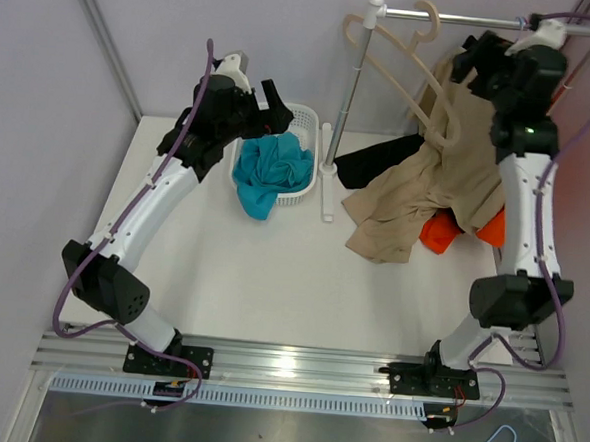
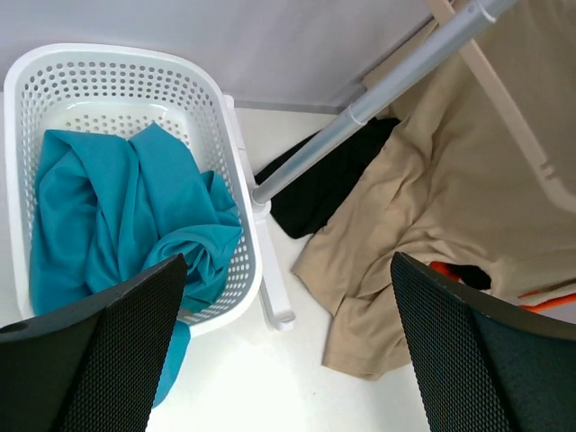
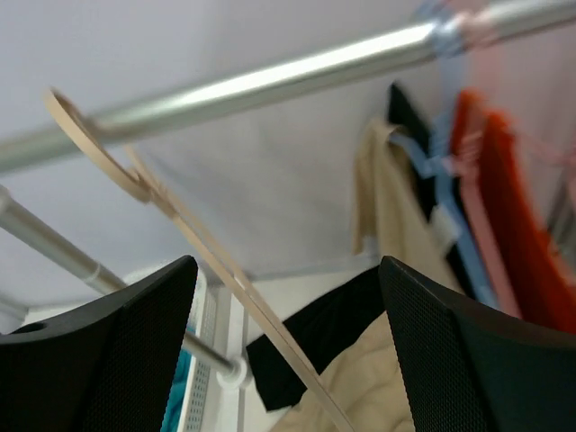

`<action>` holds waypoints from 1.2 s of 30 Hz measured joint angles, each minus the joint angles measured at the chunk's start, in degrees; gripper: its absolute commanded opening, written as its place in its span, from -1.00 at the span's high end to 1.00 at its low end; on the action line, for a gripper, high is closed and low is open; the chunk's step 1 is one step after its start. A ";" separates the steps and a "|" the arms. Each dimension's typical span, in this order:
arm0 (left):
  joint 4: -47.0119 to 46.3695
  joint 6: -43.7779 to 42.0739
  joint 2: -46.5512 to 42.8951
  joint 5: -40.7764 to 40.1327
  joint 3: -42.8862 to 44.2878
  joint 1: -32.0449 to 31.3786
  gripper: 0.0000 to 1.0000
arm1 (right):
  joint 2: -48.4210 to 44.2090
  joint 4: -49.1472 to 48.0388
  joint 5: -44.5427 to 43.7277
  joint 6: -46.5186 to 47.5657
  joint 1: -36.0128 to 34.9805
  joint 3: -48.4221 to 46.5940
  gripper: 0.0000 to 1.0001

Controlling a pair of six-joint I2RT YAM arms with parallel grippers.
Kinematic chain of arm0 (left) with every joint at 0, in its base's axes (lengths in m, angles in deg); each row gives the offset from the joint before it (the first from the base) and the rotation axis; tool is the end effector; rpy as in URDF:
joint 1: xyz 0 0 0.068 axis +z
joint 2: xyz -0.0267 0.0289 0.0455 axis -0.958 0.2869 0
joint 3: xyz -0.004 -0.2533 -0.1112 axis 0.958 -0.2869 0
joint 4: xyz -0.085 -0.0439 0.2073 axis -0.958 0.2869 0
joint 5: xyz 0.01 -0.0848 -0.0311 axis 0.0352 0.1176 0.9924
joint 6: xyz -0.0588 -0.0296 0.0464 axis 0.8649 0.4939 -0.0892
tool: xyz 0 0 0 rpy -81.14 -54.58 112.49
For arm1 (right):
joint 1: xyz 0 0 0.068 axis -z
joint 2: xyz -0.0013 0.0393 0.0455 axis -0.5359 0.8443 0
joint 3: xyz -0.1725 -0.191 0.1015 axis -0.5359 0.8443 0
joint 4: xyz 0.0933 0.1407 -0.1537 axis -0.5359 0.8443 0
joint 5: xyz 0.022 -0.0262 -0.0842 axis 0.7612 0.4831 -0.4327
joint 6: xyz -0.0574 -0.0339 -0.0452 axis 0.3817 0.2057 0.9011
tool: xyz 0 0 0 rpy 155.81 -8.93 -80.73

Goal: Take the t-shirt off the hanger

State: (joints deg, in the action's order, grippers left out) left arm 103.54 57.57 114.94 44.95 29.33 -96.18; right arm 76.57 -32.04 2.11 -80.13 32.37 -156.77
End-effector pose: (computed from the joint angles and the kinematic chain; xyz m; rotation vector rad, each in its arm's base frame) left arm 0.3323 -0.1421 0.4235 -0.0547 1.9009 -0.6290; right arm 0.3819 0.0049 0.4956 0.1581 1.6284 0.2535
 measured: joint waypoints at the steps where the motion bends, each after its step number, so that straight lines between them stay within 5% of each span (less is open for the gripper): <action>1: 0.48 -0.79 -0.22 -0.85 0.00 -0.66 -0.99 | -2.49 0.28 0.61 -0.48 2.01 0.35 -0.73; 7: 0.83 -5.38 -5.49 -5.68 -0.26 -4.59 -0.99 | -9.53 0.92 3.69 -1.16 8.00 -1.22 -0.56; 18: -2.16 -8.41 -9.73 -7.17 -1.18 -5.11 -0.99 | 11.15 13.09 11.45 -1.14 12.94 -20.81 -0.21; 32: -2.97 -9.01 -5.42 -6.93 -1.18 -5.92 -0.99 | 14.93 14.21 16.90 -2.64 15.65 -22.49 0.06; 36: -2.97 -9.38 -4.17 -6.93 -1.18 -6.05 -0.99 | 16.35 13.86 18.51 -3.48 15.58 -22.51 -0.04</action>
State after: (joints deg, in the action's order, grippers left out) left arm 100.57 48.19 110.77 38.02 28.15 -102.24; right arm 92.92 -18.18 20.62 -83.61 47.95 -179.28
